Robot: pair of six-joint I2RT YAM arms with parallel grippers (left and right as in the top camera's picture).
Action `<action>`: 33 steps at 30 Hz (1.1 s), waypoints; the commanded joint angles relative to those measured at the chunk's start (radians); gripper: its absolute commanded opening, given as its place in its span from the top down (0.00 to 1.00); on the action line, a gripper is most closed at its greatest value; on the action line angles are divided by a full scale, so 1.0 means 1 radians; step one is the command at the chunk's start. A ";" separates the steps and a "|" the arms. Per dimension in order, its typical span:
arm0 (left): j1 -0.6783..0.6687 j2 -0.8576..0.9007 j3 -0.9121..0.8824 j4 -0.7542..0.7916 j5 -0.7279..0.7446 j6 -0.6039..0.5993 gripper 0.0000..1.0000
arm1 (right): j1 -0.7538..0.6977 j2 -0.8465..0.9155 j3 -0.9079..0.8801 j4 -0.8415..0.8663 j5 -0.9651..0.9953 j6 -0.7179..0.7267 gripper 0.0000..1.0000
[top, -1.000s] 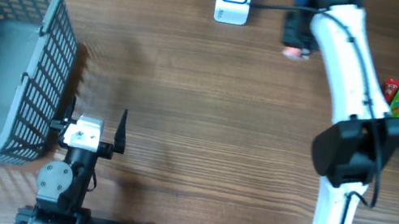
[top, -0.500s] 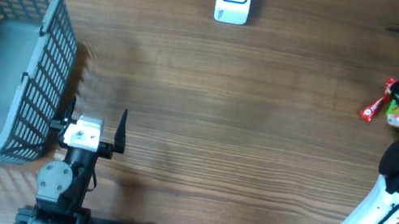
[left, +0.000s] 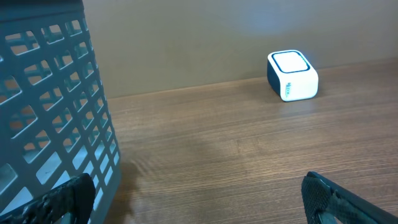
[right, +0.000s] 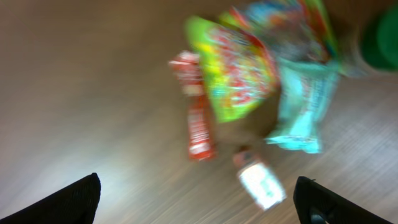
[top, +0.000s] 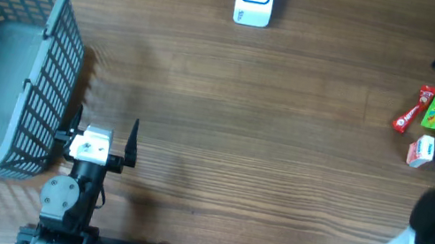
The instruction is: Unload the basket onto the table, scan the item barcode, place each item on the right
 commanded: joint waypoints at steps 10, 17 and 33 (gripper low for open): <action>-0.006 -0.007 -0.005 0.001 0.008 0.013 0.00 | 0.030 -0.713 0.024 -0.040 -0.419 -0.136 0.00; -0.006 -0.007 -0.005 0.001 0.008 0.013 0.00 | 0.030 -0.837 0.024 -0.050 -0.419 -0.137 0.00; -0.006 -0.007 -0.005 0.001 0.008 0.013 0.00 | 0.303 -1.625 -1.206 1.147 -0.396 -0.268 0.00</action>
